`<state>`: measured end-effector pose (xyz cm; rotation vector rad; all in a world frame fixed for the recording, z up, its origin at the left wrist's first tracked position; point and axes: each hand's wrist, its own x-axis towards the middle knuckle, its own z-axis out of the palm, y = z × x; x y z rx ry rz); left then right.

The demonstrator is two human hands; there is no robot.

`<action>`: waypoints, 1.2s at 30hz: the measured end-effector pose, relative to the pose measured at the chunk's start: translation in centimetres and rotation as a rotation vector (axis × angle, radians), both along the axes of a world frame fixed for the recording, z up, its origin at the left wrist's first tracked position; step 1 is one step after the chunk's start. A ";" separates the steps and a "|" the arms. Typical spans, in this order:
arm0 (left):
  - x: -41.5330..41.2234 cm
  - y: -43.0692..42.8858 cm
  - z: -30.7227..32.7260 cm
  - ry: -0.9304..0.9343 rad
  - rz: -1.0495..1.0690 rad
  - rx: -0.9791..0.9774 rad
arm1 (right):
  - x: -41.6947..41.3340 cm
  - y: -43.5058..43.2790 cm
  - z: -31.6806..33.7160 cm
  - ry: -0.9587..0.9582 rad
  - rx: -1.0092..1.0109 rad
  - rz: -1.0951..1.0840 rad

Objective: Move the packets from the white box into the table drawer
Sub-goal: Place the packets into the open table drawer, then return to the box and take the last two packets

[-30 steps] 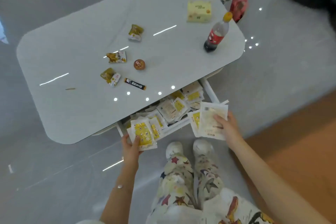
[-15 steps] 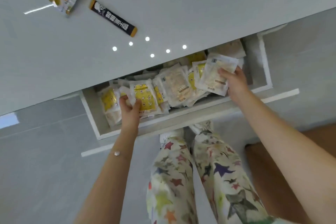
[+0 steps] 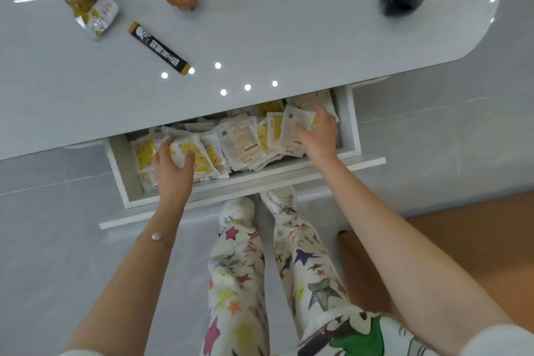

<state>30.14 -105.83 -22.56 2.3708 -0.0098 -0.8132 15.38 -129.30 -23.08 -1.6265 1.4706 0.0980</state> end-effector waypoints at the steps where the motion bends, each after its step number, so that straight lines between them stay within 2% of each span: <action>1: 0.0 -0.7 2.1 -0.030 -0.063 -0.016 | 0.3 0.1 2.0 -0.017 -0.013 0.041; 4: 0.4 -3.3 8.9 -0.134 -0.271 -0.055 | 1.9 0.1 9.0 -0.098 -0.083 0.148; 8: 1.7 -5.9 18.7 -0.351 -0.482 0.027 | 4.5 -0.2 19.4 -0.162 -0.212 0.337; 15: 3.3 -2.8 35.0 -0.584 -0.475 0.146 | 7.6 1.1 36.3 -0.179 -0.477 0.733; 19: 2.8 3.1 42.0 -0.655 -0.339 0.204 | 9.3 4.1 42.8 -0.231 -0.585 0.976; 23: 0.6 10.9 46.0 -0.643 -0.161 0.327 | 12.1 9.2 47.2 -0.285 -0.640 1.212; 28: -2.7 20.8 48.2 -0.603 0.118 0.453 | 15.2 18.6 50.4 -0.340 -0.642 1.529; 32: -4.8 28.4 49.3 -0.576 0.352 0.464 | 17.0 27.7 52.3 -0.419 -0.642 1.725; 36: -7.3 35.4 49.8 -0.539 0.497 0.475 | 17.9 36.9 53.1 -0.468 -0.626 1.877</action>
